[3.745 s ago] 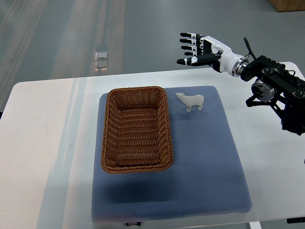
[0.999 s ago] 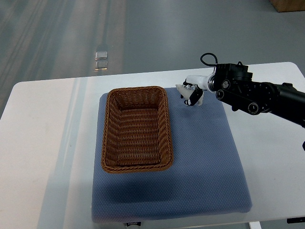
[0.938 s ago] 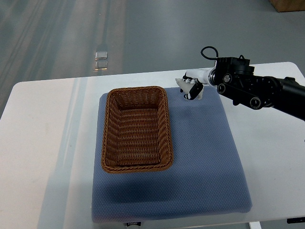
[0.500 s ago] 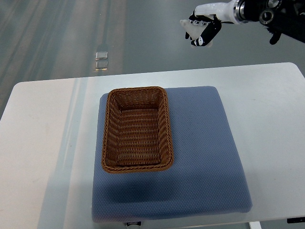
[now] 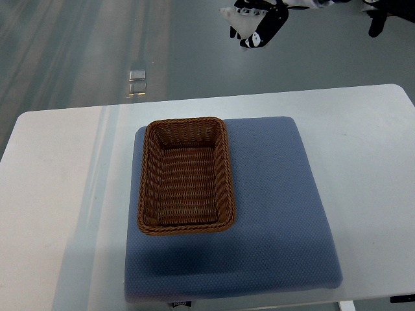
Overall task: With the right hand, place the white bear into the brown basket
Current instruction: 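Lift the white bear up and away from the cushion with the right hand, then carry the bear over the brown basket and lower it inside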
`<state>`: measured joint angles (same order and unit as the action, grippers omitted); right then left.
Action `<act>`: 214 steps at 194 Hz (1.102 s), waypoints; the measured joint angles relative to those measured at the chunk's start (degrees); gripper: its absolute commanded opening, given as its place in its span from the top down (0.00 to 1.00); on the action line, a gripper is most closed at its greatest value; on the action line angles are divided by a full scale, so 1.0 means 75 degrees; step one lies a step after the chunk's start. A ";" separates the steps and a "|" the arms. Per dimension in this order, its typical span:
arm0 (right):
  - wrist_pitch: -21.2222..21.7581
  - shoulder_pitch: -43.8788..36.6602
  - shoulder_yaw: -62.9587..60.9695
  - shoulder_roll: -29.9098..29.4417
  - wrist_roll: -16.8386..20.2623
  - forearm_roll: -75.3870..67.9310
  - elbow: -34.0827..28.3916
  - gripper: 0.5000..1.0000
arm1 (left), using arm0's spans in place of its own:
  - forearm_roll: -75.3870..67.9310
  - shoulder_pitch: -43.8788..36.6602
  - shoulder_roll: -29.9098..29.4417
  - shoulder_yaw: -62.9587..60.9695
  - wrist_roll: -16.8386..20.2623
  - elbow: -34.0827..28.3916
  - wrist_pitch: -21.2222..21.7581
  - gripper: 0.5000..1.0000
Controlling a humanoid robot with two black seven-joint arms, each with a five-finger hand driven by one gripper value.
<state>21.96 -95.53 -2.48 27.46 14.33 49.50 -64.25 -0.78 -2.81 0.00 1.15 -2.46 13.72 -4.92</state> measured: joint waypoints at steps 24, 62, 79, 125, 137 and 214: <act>-0.0275 0.0007 0.0204 -0.0667 -0.0001 -0.0114 0.0142 0.84 | 0.0000 0.0000 0.0000 -0.0003 0.0000 0.0007 0.0000 0.00; -0.0695 0.0327 0.0295 -0.1994 -0.0009 -0.0177 0.0772 0.83 | 0.0000 0.0000 0.0000 -0.0004 0.0000 0.0009 0.0000 0.00; -0.0817 0.0589 0.0303 -0.2532 -0.0011 -0.0169 0.1006 0.83 | 0.0000 0.0000 0.0000 -0.0001 0.0000 0.0008 0.0000 0.00; -0.1093 0.1357 0.0304 -0.3518 -0.0088 -0.0099 0.1409 0.83 | 0.0000 0.0000 0.0000 0.0010 0.0000 0.0006 0.0000 0.00; -0.1135 0.1512 0.0293 -0.3614 -0.0101 -0.0084 0.1484 0.83 | 0.0000 0.0000 0.0000 0.0005 0.0000 0.0008 0.0000 0.00; -0.1336 0.2439 0.0283 -0.3662 -0.0119 0.0014 0.1733 0.81 | -0.0002 0.0000 0.0000 -0.0001 0.0000 0.0011 0.0000 0.00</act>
<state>11.93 -77.24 -0.36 -0.01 13.44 49.61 -51.25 -0.80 -2.81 0.00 1.14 -2.46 13.80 -4.92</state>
